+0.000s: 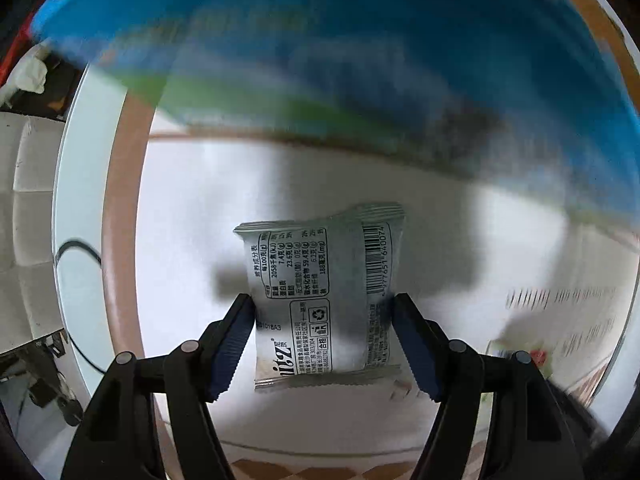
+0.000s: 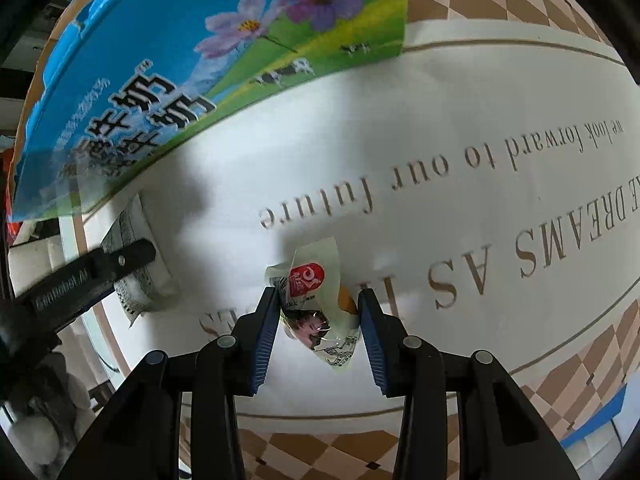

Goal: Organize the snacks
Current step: 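Carry both packs into the box and open both grippers to release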

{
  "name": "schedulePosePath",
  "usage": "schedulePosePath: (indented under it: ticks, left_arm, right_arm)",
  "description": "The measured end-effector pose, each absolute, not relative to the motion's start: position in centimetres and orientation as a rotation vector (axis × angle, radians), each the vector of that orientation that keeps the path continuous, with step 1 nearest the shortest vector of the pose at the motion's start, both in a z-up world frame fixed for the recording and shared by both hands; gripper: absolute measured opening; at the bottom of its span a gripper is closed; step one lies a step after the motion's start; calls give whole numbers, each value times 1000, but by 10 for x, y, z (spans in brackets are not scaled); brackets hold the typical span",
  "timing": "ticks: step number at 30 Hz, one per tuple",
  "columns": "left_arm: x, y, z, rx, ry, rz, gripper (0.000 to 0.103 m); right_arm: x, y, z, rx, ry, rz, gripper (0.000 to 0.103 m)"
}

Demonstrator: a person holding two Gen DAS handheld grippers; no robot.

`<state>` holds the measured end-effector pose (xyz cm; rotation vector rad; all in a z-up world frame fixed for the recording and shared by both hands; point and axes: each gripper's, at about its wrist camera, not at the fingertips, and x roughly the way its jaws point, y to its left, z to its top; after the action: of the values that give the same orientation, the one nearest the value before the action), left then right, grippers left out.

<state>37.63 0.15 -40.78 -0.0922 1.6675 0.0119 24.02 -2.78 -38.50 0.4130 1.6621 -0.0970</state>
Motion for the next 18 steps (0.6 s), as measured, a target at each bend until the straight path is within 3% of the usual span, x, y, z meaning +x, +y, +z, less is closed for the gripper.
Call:
schedulePosePath:
  ticks: [10, 18]
  left_arm:
    - [292, 2, -414, -45, 1760, -40, 69]
    - [288, -1, -422, -11, 1778, -29, 74]
  right_arm:
    - [183, -49, -383, 403, 1746, -56, 43]
    - [166, -52, -390, 415, 1768, -62, 47]
